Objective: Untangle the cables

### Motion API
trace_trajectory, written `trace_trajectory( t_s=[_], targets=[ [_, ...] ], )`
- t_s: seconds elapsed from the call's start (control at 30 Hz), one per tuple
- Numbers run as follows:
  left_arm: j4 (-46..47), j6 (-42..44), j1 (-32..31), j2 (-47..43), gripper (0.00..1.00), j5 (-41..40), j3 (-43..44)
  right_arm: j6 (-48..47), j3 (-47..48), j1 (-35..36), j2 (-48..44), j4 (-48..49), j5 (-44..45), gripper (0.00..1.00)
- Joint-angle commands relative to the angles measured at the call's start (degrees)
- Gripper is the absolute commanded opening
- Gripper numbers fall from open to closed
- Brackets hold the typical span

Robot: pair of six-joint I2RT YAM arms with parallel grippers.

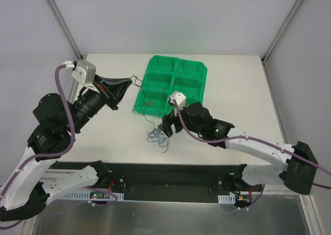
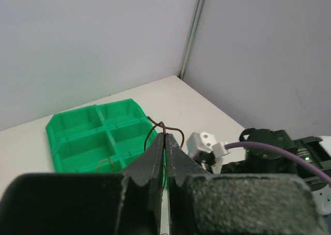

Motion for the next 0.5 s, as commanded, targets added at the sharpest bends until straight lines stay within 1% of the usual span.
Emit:
trace_trajectory(
  t_s=[0.0, 0.1, 0.13, 0.17, 0.23, 0.27, 0.33, 0.37, 0.4, 0.43, 0.47],
  targets=[
    [2.1, -2.2, -0.2, -0.3, 0.0, 2.3, 4.4, 0.9, 10.1, 2.8, 9.6, 12.5, 1.3, 0.82],
    [2.0, -2.2, -0.3, 0.1, 0.0, 3.2, 6.3, 4.4, 9.8, 3.8, 14.3, 21.5, 0.6, 0.77],
    [2.0, -2.2, -0.2, 0.4, 0.0, 3.5, 7.1, 5.3, 9.1, 4.0, 15.9, 24.0, 2.2, 0.76],
    [1.9, -2.3, -0.2, 0.5, 0.0, 3.8, 7.8, 6.6, 8.6, 4.2, 17.3, 25.2, 4.2, 0.71],
    [2.0, -2.4, -0.2, 1.2, 0.0, 4.7, 10.0, 7.0, 7.2, 4.1, 19.4, 27.0, 8.5, 0.62],
    [2.0, -2.3, -0.2, 1.5, 0.0, 5.3, 11.5, 9.2, 5.5, 4.1, 20.4, 28.1, 10.9, 0.55],
    [2.0, -1.9, -0.3, 2.8, 0.0, 6.0, 14.7, 9.8, 2.4, 3.8, 22.7, 32.6, 13.8, 0.41],
    [2.0, -1.8, -0.2, 3.4, 0.0, 6.0, 16.7, 10.0, 1.3, 3.7, 24.2, 34.9, 14.4, 0.35],
    [2.0, -1.5, -0.3, 3.9, 0.0, 7.5, 18.6, 10.2, 0.8, 3.4, 26.0, 35.8, 14.6, 0.28],
    [2.0, -1.3, -0.3, 4.4, 0.0, 7.4, 20.6, 10.3, 0.8, 3.0, 27.6, 35.8, 14.4, 0.22],
    [2.0, -1.2, -0.2, 4.9, 0.0, 6.8, 22.5, 10.6, 0.6, 2.8, 28.6, 35.5, 14.0, 0.19]
  ],
)
